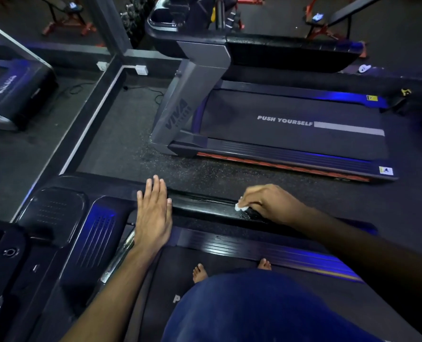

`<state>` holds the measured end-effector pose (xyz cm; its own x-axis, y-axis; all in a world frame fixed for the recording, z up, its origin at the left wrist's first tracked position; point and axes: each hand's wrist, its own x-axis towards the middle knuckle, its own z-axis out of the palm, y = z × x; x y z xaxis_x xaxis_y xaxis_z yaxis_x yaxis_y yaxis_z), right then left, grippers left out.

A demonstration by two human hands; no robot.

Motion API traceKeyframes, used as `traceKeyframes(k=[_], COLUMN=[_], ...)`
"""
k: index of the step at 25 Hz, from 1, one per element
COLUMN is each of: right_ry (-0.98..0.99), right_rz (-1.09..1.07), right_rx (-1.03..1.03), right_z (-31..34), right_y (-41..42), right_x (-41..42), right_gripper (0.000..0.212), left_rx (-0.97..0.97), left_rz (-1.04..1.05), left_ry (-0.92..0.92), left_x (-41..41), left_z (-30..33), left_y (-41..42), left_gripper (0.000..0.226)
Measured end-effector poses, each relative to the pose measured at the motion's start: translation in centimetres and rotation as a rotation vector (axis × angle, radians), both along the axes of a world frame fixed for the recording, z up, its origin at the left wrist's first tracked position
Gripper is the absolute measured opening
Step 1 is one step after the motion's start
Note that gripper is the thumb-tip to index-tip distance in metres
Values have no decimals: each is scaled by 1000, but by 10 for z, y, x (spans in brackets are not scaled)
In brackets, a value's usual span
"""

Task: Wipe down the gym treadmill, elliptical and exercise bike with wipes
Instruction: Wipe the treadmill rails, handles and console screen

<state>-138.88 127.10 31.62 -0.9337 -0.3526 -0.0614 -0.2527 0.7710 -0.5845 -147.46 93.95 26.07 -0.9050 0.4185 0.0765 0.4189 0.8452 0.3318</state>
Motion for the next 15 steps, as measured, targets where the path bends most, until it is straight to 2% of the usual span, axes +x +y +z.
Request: traceKeyframes(k=[6,10,13,15], right_ry=[8,-61,47,148], right_rz=[-84,-102,-105,-48], right_rx=[40,95,63,32], right_z=[5,16,17,10], right_y=[56,77,49,4], right_x=[50,58,40,26], right_gripper=[25,23,22,28], left_rx=[11,24,16,-3], left_rz=[-12,-37,-209,-287], left_ry=[-8,-11,25,28], left_x=[-2,2,19,32], left_z=[0,8,18,15], left_y=[0,2,28,47], left_gripper=[62,62,58,58])
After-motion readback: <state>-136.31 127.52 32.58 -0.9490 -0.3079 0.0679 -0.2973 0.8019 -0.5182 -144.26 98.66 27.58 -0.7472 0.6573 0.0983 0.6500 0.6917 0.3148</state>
